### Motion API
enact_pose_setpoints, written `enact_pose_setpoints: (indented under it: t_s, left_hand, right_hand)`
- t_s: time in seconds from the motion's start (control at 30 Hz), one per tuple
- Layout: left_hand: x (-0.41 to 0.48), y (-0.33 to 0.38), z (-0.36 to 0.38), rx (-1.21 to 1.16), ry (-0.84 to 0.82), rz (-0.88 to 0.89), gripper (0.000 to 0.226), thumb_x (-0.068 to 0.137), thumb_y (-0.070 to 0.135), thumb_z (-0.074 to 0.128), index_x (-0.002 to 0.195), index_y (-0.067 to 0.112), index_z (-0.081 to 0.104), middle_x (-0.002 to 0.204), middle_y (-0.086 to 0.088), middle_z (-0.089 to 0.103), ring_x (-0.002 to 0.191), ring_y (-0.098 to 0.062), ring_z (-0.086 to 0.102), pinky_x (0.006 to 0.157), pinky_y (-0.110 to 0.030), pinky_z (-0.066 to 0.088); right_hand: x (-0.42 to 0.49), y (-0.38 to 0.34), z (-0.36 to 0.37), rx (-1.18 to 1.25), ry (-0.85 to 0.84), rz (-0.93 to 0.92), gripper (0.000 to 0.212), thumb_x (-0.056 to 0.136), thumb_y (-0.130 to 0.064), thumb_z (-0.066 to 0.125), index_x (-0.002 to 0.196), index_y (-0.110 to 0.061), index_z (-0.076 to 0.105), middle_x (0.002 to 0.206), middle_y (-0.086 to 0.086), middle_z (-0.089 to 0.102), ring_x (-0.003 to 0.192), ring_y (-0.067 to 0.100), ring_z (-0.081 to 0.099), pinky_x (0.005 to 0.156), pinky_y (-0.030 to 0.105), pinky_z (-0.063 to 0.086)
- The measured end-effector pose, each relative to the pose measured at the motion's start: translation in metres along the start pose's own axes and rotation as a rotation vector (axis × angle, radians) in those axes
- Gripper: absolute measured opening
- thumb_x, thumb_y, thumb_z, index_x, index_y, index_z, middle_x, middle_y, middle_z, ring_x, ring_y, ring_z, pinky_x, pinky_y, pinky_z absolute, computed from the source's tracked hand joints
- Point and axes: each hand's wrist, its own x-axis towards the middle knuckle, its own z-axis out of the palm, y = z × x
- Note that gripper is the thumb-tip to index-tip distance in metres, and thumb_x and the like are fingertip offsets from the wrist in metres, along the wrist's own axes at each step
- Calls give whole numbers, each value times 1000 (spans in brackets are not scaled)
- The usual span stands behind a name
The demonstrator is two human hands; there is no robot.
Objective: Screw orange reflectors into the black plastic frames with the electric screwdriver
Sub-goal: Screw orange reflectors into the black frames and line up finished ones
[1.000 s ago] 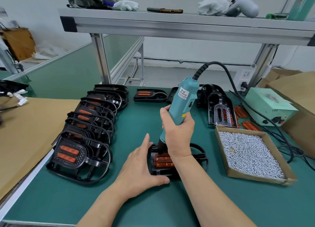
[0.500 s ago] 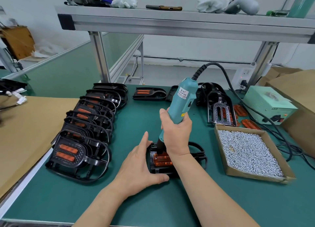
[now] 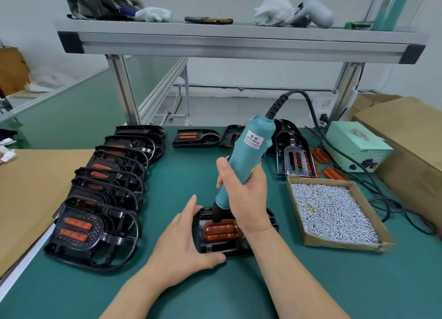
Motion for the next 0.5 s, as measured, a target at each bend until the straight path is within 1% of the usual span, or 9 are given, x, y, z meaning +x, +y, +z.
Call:
enact_pose_setpoints:
  t_s: [0.07,0.1,0.2,0.27,0.3,0.37,0.4,0.5]
  left_hand:
    - [0,0,0,-8,-2,-7,141,45,79,77,154,43,-5,143,36,31,135,10,29,105,-18,30]
    - [0,0,0,-11,-4,-15,141,44,79,77,153,44,-5,143,36,31,135,10,29,105,-19,31]
    - [-1,1,-1,-8,-4,-16,141,44,81,75,152,46,-7,144,36,31,134,11,29,104,-20,33]
    - [-1,2,-1,-4,-1,-8,140,45,81,74,151,47,-10,142,38,30,134,11,29,102,-20,33]
    - [-1,2,-1,-4,0,-6,139,45,82,74,150,48,-11,142,38,30,134,11,29,102,-20,33]
    - [-2,3,-1,-9,4,-14,139,45,82,74,149,50,-12,144,37,29,135,10,29,104,-23,35]
    - [-2,3,-2,-12,7,-17,140,44,82,74,149,51,-13,145,36,29,136,10,29,105,-24,35]
    - [-3,3,-2,-16,6,-15,139,45,81,74,148,51,-14,146,36,29,135,10,29,104,-23,35]
  right_hand:
    - [13,-11,-7,19,-1,-46,37,87,-41,71,88,-8,55,64,3,59,60,15,56,64,26,48]
    - [20,-16,-11,55,37,-42,34,87,-41,71,91,-11,55,63,0,59,58,13,56,62,25,48]
    - [43,-21,-34,191,263,89,31,92,-44,66,102,-19,51,64,-6,60,55,11,56,56,23,50]
    - [57,-15,-60,221,435,214,30,99,-44,56,107,-17,48,68,-4,61,53,9,58,53,25,51]
    - [63,-11,-74,224,500,278,32,102,-43,51,113,-14,48,75,0,61,53,8,60,53,25,53]
    - [70,-1,-102,235,583,387,37,105,-39,46,125,-8,46,86,6,61,59,9,63,54,26,55]
    - [73,3,-114,240,611,426,37,106,-36,45,127,-6,45,89,7,61,63,11,64,54,27,56]
    - [77,14,-143,217,658,530,32,106,-33,45,126,-7,42,95,9,61,75,17,66,54,28,56]
